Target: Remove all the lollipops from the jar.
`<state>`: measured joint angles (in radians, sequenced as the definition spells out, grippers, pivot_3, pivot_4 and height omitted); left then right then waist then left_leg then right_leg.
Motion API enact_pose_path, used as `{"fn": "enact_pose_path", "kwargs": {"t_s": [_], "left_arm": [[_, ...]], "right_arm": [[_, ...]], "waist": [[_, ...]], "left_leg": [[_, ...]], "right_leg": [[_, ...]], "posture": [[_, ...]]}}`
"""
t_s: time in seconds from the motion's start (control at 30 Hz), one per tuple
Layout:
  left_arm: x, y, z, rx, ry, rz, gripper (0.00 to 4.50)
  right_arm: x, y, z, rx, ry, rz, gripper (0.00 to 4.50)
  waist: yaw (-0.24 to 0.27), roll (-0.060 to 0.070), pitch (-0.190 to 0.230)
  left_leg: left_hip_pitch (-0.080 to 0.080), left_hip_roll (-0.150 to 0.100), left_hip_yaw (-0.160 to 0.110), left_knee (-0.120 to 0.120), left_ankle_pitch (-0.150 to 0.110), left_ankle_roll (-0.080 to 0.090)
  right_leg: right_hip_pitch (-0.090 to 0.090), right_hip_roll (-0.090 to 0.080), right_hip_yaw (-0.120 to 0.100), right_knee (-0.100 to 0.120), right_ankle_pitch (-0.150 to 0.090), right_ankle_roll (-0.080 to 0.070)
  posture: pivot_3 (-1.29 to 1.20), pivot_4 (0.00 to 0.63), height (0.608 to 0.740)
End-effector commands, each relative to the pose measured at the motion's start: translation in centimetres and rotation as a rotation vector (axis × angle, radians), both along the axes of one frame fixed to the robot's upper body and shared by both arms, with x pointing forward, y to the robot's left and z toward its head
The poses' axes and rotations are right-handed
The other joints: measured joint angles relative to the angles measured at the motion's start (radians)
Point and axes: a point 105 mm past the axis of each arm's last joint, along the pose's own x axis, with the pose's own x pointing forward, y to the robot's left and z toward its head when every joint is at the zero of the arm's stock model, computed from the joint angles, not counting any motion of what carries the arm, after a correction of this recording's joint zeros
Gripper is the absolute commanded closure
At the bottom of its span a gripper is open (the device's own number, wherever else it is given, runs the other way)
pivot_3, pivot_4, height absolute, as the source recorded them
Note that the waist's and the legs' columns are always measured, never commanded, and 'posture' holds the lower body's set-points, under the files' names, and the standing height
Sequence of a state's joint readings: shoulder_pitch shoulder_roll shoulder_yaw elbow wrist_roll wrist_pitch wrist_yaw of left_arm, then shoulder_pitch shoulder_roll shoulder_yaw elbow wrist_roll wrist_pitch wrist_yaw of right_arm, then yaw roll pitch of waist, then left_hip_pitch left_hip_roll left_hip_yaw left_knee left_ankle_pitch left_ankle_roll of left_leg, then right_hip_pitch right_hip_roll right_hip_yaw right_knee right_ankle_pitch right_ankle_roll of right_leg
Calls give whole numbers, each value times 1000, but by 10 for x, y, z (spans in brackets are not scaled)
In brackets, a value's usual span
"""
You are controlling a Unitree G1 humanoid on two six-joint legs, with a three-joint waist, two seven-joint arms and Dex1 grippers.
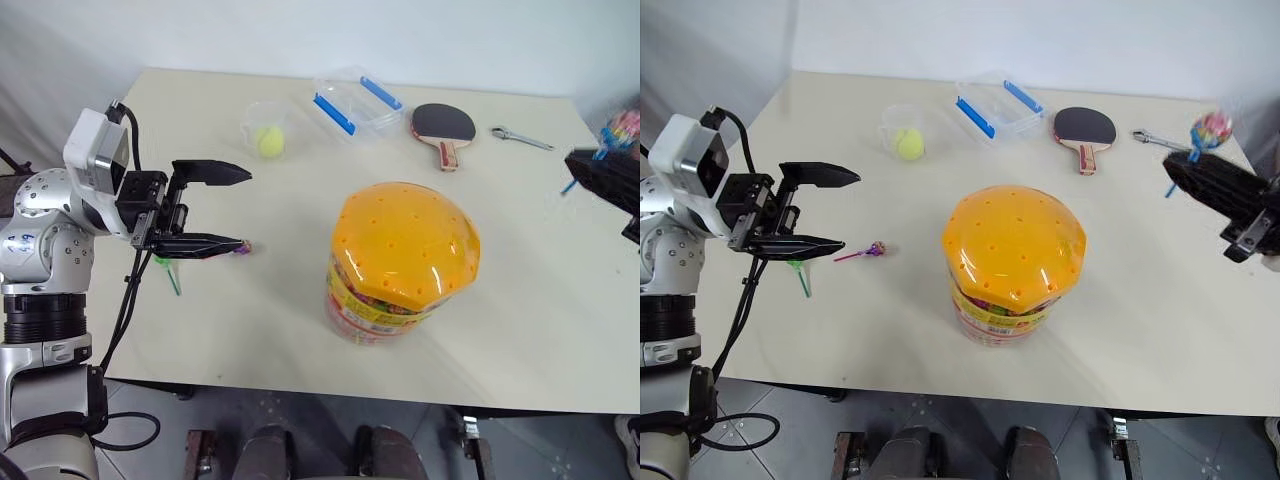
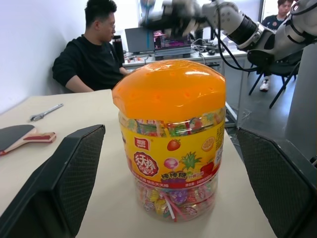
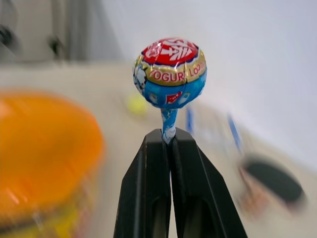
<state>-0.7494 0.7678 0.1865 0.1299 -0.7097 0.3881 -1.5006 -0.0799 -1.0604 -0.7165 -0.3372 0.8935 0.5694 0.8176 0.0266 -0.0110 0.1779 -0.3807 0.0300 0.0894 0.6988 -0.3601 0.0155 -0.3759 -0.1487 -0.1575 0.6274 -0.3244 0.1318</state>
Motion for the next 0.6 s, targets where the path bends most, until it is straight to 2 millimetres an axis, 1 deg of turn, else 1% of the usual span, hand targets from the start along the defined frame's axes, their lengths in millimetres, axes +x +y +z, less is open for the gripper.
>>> {"fn": "enact_pose_path", "kwargs": {"t_s": [0.03,0.1,0.2,0.27,0.33,0.43,0.57,0.6], "left_arm": [[-14,6,10,10,-41,-33,0],[-15,8,12,8,-40,-24,0],[-14,12,11,20,-31,8,0],[-14,15,10,31,-30,28,0],[-14,16,10,33,-30,35,0],[-16,17,9,31,-27,39,0],[-19,16,8,29,-27,41,0],[-19,16,8,29,-27,42,0]], "right_arm": [[10,-33,-20,-60,128,-172,4431],[17,-46,-36,-77,210,-234,4431],[29,-65,-73,-95,396,-325,4431],[30,-73,-99,-151,540,-346,4431],[32,-81,-116,-178,624,-370,4431],[43,-96,-130,-155,656,-457,4431],[51,-96,-130,-146,650,-461,4431],[52,-96,-129,-140,647,-458,4227]], "waist": [[-2,0,0],[-3,0,0],[-4,0,0],[-5,0,0],[-2,1,0],[-4,1,0],[-4,2,1],[-4,2,1]], "left_leg": [[0,0,0,0,0,0],[0,0,0,0,0,0],[0,1,0,0,0,0],[0,1,0,0,0,0],[0,0,1,0,0,0],[0,0,1,0,0,0],[0,1,1,0,0,0],[0,1,1,0,0,0]], "right_leg": [[0,0,0,0,0,0],[0,0,0,0,0,0],[0,0,0,0,0,0],[0,0,0,0,0,0],[-1,0,0,0,0,0],[-1,0,1,0,0,0],[-1,0,0,0,0,0],[-1,0,0,0,0,0]], "posture": [[0,150,740],[0,150,740],[0,150,740],[0,150,740],[0,150,740],[0,150,740],[0,150,740],[0,150,740]]}}
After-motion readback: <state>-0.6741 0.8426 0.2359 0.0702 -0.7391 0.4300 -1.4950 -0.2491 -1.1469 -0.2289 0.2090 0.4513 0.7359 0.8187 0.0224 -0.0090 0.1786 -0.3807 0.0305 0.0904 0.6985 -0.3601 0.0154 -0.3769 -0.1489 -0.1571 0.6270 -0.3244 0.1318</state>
